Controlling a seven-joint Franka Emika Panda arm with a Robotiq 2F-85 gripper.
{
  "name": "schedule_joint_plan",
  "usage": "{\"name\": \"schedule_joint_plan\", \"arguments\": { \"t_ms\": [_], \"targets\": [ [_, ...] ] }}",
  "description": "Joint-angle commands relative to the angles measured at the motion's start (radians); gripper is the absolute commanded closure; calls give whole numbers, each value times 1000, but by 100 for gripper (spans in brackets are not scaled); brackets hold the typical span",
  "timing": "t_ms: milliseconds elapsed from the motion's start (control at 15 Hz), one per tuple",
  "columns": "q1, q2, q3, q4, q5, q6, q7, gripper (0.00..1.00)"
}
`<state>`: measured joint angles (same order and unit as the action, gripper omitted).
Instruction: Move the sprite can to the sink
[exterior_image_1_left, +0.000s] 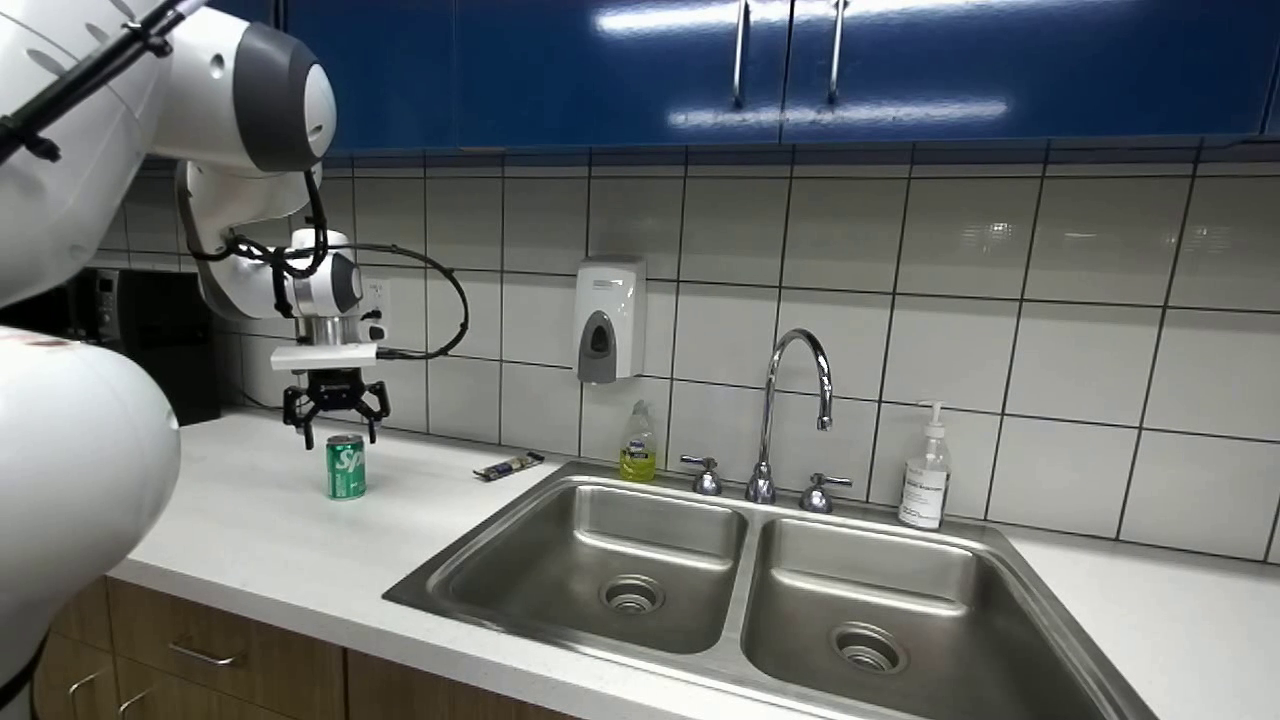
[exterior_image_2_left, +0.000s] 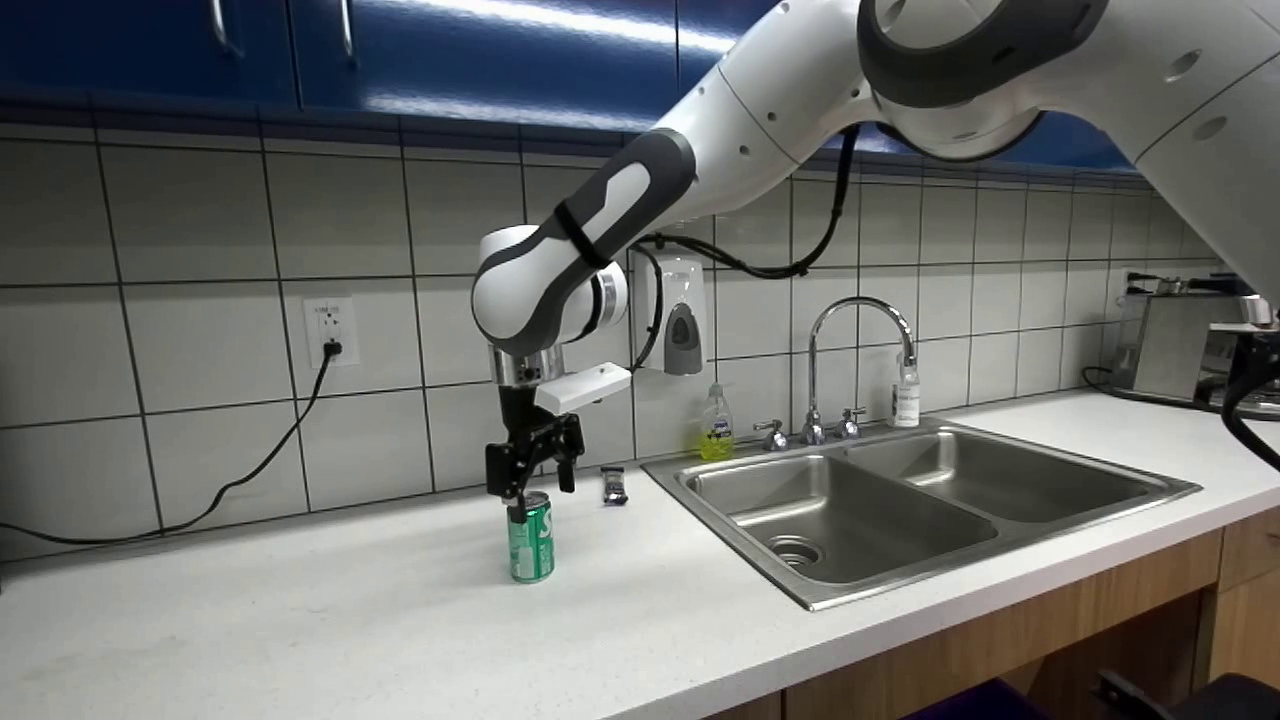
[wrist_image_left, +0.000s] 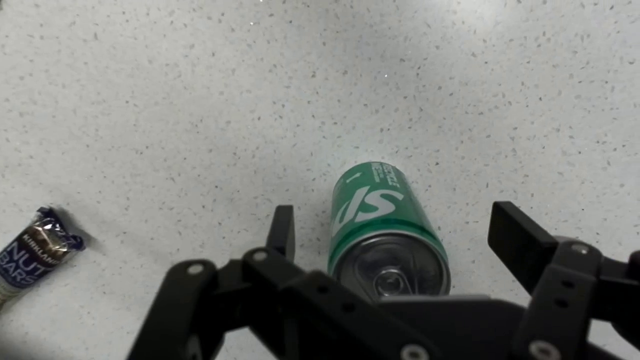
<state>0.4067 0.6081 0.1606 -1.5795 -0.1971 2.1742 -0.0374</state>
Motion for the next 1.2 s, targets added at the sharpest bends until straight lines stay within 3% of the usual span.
{"name": "schedule_joint_plan", "arguments": {
  "t_ms": [0,1133],
  "targets": [
    [3,21,6,37,-11,-31,17,0],
    [5,90,4,105,-6,-29,13,0]
  ]
}}
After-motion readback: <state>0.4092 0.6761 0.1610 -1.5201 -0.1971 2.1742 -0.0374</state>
